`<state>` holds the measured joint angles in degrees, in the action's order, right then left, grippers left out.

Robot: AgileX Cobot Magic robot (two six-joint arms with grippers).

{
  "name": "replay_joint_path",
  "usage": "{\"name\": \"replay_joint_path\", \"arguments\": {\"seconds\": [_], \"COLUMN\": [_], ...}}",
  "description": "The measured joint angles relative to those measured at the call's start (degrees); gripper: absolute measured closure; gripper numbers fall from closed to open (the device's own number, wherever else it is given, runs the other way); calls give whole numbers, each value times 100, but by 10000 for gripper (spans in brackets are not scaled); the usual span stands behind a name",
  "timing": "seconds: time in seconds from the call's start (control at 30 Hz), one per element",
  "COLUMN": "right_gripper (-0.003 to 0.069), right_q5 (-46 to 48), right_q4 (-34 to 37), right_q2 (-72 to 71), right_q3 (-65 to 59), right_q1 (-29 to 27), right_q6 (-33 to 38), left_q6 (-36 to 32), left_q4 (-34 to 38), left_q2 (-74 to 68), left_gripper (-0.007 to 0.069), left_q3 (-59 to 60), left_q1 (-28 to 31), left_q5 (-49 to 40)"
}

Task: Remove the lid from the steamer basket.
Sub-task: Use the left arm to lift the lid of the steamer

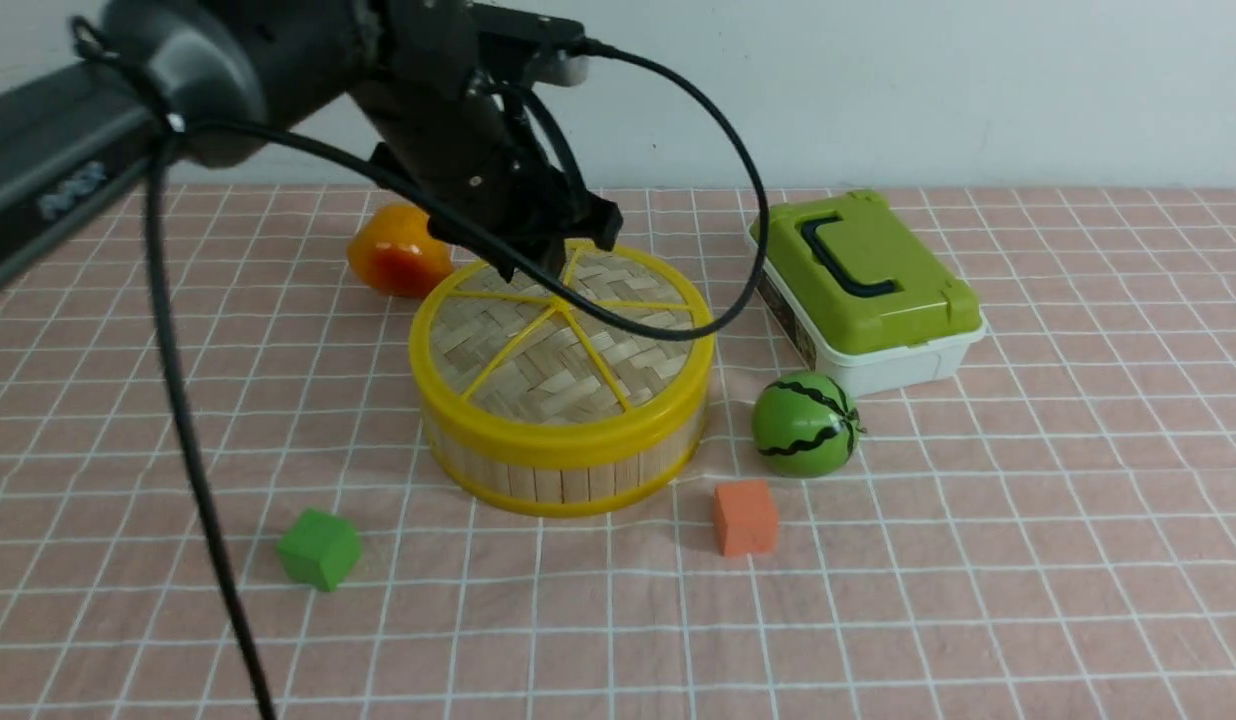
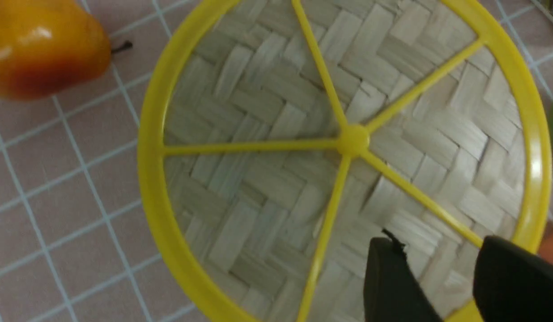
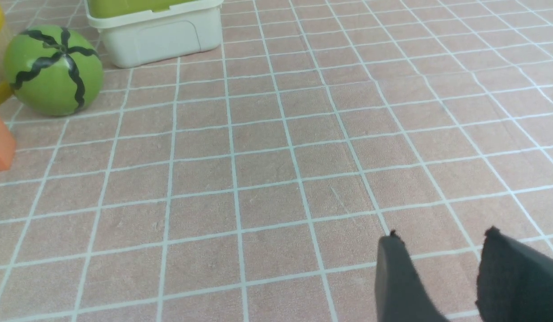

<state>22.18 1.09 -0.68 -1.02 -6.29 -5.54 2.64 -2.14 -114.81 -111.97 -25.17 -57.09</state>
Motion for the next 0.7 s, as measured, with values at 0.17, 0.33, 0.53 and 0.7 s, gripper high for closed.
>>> {"name": "replay_joint_path", "arguments": {"seconds": [0.17, 0.33, 0.53, 0.7], "right_gripper": [418, 418, 418, 418], "right_q5": [0, 0, 0, 0], "right_q4": [0, 0, 0, 0], "right_q2": [0, 0, 0, 0], "right_q3": [0, 0, 0, 0], "right_q1": [0, 0, 0, 0], "right_q6": [0, 0, 0, 0], "left_q6": [0, 0, 0, 0], "left_q4": [-372, -392, -345, -397], "left_q2": [-754, -966, -1180, -1255], "left_gripper": [233, 230, 232, 276], "left_q3": [-730, -796, -807, -813], "left_q1": [-57, -63, -102, -106], "left_q5": [34, 150, 431, 424]}}
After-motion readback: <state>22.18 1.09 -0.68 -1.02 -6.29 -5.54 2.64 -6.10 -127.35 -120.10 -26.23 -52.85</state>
